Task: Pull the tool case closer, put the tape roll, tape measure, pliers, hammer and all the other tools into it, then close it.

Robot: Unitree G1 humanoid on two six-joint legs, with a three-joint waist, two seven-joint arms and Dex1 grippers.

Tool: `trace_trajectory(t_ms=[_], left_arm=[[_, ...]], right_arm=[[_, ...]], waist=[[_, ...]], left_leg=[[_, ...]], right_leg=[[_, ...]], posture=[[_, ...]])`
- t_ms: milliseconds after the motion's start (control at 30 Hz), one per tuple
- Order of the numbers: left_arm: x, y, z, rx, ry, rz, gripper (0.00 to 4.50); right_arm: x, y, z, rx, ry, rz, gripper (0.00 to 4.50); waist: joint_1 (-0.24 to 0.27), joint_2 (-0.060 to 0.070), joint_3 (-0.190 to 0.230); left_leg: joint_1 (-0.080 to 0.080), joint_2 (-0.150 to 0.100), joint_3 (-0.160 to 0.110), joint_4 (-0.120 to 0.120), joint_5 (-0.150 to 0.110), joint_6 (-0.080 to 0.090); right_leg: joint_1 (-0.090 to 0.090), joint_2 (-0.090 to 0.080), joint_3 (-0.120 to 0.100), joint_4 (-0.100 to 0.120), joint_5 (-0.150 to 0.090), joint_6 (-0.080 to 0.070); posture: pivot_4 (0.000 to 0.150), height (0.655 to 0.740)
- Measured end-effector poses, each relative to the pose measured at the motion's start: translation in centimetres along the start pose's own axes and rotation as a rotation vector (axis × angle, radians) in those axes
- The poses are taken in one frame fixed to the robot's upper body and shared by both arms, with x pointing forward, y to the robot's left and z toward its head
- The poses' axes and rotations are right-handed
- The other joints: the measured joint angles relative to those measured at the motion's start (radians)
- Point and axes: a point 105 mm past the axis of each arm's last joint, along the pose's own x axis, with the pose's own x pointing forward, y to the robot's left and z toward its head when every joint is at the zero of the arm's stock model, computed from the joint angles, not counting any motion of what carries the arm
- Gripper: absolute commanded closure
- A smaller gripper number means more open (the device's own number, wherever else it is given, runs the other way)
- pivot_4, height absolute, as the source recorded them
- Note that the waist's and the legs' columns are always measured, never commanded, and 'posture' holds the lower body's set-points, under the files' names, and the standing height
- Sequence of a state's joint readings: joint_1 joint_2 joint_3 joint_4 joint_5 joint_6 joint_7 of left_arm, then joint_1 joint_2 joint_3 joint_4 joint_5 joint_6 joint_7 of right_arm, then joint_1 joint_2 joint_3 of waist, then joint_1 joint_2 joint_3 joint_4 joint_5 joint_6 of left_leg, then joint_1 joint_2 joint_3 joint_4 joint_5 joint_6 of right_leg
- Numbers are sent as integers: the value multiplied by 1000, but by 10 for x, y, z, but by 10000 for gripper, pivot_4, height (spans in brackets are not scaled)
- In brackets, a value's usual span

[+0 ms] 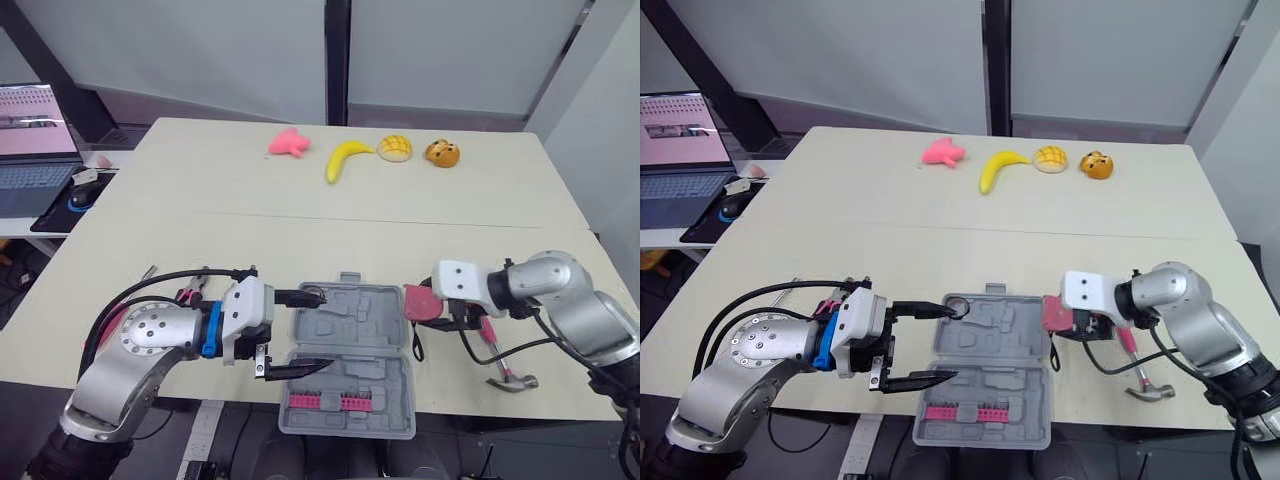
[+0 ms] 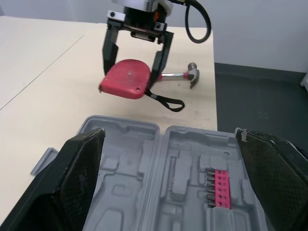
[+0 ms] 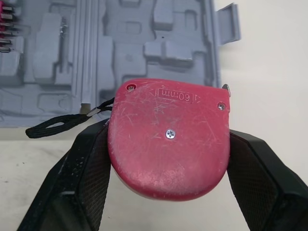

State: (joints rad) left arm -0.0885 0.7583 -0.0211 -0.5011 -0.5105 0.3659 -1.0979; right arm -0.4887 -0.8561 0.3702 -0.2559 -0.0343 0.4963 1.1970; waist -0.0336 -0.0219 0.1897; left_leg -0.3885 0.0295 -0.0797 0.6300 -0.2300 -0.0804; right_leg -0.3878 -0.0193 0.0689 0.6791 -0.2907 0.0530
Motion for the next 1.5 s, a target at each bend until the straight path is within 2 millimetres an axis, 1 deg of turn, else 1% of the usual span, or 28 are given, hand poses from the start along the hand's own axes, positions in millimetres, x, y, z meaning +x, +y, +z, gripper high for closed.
trace_trajectory(t_ms=[100, 200, 333, 433, 533, 667, 933, 1200, 1500], left_arm=[[-4, 5, 1, -13, -10, 41, 0], [-6, 6, -1, -26, -6, 47, 0], [-11, 8, -8, -54, 12, 57, 0], [-12, 9, -7, -48, 25, 50, 0], [-12, 12, -5, -42, 27, 45, 0], [-14, 16, -6, -54, 41, 53, 0], [-14, 18, -2, -34, 40, 37, 0], [-16, 22, -3, -37, 42, 44, 0], [-18, 23, -6, -36, 45, 38, 0]], right_arm=[[14, -4, 14, -44, 27, 1, 13589], [28, -4, 26, -55, 26, 4, 13589], [40, -8, 27, -54, 59, -8, 13589], [50, -13, 32, -59, 60, -26, 13589], [57, -15, 30, -63, 81, -29, 13589], [61, -18, 27, -81, 105, -42, 13589], [71, -14, 26, -110, 116, -18, 13589], [75, -15, 27, -130, 109, -19, 13589], [74, -15, 25, -129, 112, -17, 13589]], waist=[[-1, 0, 0], [-3, 0, 0], [-2, 0, 0], [-2, 0, 0], [-2, 0, 0], [-2, 0, 0], [-6, 0, 0], [-12, 0, 0], [-17, 0, 0]], left_leg=[[0, 1, 0, 0, 0, 0], [0, 1, 0, 0, 0, 0], [0, 1, 0, 0, 0, 0], [0, 1, 0, 0, 0, 0], [-1, 1, 0, 0, 0, 0], [-1, 1, 0, 0, 0, 0], [-1, 1, 0, 0, 0, 0], [0, 1, -1, 0, 0, 0], [0, 1, -1, 0, 0, 0]], right_leg=[[0, 1, 0, 1, 0, 0], [0, 1, 0, 1, 0, 0], [-1, 0, 0, 1, 0, 0], [-1, 1, -1, 1, 0, 0], [-1, 1, -1, 1, 0, 0], [-1, 1, -1, 1, 0, 0], [-1, 1, -1, 1, 0, 0], [-1, 1, -1, 1, 0, 0], [-1, 1, -1, 1, 0, 0]], posture=[[1500, 7400], [1500, 7400], [1500, 7400], [1500, 7400], [1500, 7400], [1500, 7400], [1500, 7400], [1500, 7400], [1500, 7400]])
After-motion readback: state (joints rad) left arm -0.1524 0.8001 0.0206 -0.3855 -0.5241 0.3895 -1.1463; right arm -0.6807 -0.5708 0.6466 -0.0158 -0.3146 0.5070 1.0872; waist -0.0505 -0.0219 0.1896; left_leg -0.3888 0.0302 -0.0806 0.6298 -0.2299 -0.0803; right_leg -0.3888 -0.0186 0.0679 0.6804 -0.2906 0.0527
